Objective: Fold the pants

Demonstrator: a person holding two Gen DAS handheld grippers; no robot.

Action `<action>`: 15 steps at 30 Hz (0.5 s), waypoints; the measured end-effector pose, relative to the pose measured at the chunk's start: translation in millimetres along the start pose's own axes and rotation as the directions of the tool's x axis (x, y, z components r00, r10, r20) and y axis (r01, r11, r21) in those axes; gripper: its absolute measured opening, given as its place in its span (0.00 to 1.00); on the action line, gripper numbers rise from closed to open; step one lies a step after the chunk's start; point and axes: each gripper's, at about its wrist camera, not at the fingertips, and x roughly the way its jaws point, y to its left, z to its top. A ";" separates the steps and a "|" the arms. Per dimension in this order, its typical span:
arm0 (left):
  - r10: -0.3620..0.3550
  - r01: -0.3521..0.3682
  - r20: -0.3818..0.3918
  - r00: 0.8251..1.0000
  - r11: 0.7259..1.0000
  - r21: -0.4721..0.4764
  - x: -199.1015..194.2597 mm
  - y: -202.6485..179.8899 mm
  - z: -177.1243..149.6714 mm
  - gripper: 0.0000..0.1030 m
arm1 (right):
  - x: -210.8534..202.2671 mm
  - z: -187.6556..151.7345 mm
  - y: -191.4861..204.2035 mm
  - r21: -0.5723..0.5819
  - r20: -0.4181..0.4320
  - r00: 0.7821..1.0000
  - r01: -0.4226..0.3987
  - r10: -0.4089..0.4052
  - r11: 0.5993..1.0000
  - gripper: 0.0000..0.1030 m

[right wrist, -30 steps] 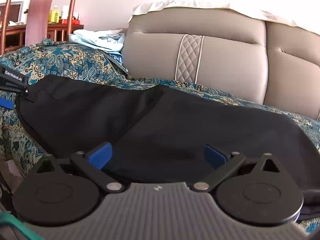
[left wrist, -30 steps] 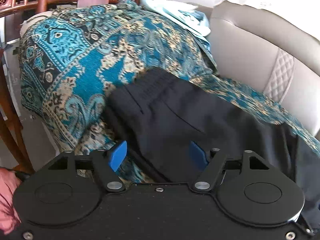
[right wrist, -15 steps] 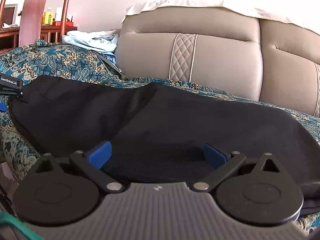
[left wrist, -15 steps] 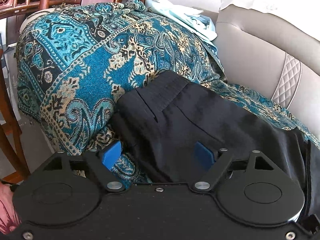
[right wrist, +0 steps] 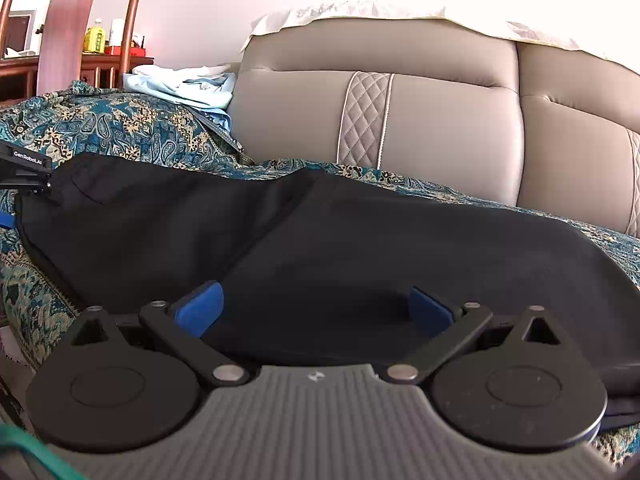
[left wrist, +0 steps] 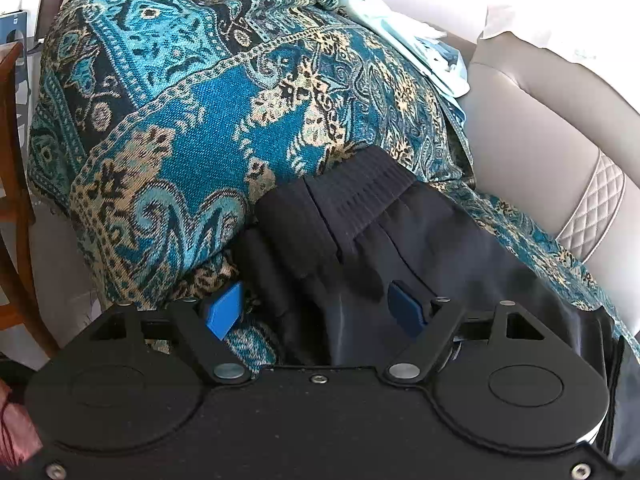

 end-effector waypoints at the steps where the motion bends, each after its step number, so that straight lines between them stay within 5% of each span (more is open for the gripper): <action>1: 0.005 -0.005 0.000 1.000 1.000 0.004 1.1 -0.5 0.4 0.70 | 0.0 0.0 0.4 0.001 0.000 1.000 0.000 0.000 1.000 1.00; 3: 0.018 -0.018 -0.002 1.000 1.000 0.009 1.8 -1.7 1.5 0.60 | 0.3 0.8 0.5 0.002 -0.003 1.000 0.001 -0.001 1.000 1.00; 7: 0.035 -0.036 0.024 0.999 0.999 0.016 -5.8 -1.9 5.6 0.20 | 0.5 2.2 0.0 0.006 -0.011 1.000 -0.002 0.002 1.000 1.00; 11: -0.022 0.017 0.089 0.996 0.998 0.059 -26.5 -10.0 10.7 0.14 | 0.5 13.8 -9.2 0.038 -0.051 0.997 -0.054 0.055 0.998 1.00; 15: -0.102 0.091 0.122 0.987 0.991 0.095 -47.1 -30.8 20.8 0.13 | -12.9 31.1 -42.8 0.176 0.023 0.993 -0.121 0.118 0.977 1.00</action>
